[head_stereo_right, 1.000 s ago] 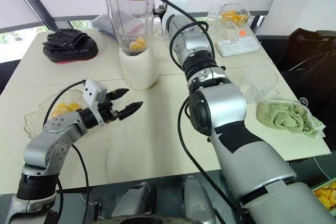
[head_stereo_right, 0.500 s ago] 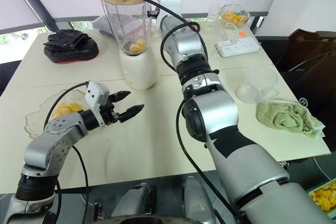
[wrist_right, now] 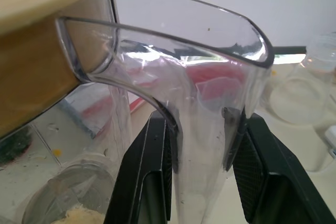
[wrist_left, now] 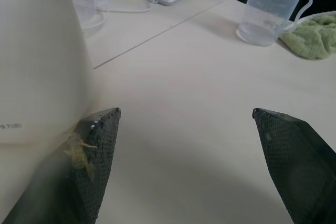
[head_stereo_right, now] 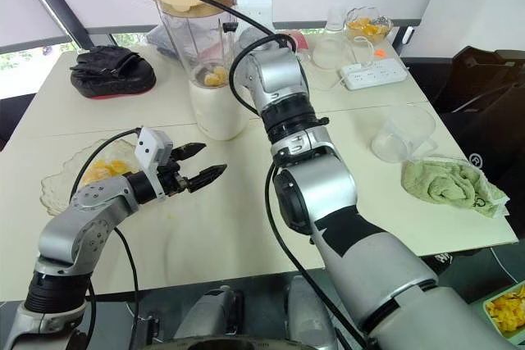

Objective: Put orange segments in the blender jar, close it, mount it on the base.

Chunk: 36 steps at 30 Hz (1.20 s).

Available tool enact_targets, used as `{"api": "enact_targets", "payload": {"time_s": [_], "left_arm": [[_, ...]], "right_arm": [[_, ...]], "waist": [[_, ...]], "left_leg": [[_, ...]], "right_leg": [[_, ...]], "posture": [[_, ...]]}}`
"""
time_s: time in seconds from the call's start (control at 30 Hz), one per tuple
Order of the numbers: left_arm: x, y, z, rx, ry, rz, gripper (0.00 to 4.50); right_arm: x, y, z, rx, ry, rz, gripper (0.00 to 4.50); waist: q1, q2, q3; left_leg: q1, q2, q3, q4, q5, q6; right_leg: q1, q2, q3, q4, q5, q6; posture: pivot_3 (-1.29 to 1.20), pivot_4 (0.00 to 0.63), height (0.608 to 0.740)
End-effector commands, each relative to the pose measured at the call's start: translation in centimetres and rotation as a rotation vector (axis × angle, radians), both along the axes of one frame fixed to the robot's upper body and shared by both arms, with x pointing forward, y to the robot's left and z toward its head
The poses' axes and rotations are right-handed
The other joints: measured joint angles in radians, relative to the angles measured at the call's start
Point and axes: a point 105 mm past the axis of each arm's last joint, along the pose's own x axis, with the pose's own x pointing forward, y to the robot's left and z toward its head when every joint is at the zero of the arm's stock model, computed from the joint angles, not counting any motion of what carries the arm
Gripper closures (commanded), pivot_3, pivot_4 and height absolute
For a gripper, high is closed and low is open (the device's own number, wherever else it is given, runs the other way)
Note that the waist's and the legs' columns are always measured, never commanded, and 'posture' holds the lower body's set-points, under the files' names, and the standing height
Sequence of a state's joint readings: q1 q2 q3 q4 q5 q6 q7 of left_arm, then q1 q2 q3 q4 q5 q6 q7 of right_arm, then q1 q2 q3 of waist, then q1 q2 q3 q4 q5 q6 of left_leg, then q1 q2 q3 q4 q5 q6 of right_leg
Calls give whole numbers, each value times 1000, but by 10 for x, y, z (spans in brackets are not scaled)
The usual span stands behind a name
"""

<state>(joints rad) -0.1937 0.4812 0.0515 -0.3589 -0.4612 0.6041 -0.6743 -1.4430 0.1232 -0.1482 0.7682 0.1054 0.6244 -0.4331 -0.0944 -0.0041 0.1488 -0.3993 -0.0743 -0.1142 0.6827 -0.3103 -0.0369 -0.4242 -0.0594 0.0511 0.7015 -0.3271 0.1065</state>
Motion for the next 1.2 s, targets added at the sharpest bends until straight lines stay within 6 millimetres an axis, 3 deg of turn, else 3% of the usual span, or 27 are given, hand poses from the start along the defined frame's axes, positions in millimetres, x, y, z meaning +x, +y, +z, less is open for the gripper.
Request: {"api": "enact_targets", "payload": {"time_s": [0.03,0.2,0.9,0.93,0.97,1.1,1.2], "left_arm": [[0,-2,9,1,-38,-17,267],[-1,-1,9,1,-39,-11,267],[0,-5,7,3,-39,-24,267],[0,-6,7,3,-38,-26,227],[0,-6,7,4,-38,-28,227],[0,-7,6,2,-32,-36,227],[0,-7,6,4,-31,-37,227]], "right_arm": [[-2,-3,-9,-7,57,-59,3513],[-6,7,-13,11,82,-62,3513],[-9,9,-14,-11,65,-52,3513],[-9,9,-14,-11,64,-51,2443],[-9,9,-15,-10,65,-51,2100],[-9,7,-16,-9,71,-56,50],[-9,6,-16,-15,67,-63,50]], "waist": [[0,0,0],[-2,0,0],[-2,0,0],[-2,0,0],[-2,0,0],[-5,1,0],[-8,1,0]], "left_leg": [[0,0,0,0,0,0],[1,0,0,0,0,0],[2,0,0,-1,0,0],[2,0,0,-1,0,0],[2,0,0,-1,0,0],[1,0,0,-1,0,0],[1,0,0,-2,0,0]], "right_leg": [[0,0,0,0,0,0],[0,0,0,0,0,0],[1,0,0,0,0,0],[1,0,0,0,0,0],[1,0,0,0,0,0],[0,0,1,0,0,0],[0,0,1,0,0,0]], "posture": [[0,150,740],[0,150,740],[0,150,740],[0,150,740],[0,150,740],[0,150,740],[0,150,740]]}}
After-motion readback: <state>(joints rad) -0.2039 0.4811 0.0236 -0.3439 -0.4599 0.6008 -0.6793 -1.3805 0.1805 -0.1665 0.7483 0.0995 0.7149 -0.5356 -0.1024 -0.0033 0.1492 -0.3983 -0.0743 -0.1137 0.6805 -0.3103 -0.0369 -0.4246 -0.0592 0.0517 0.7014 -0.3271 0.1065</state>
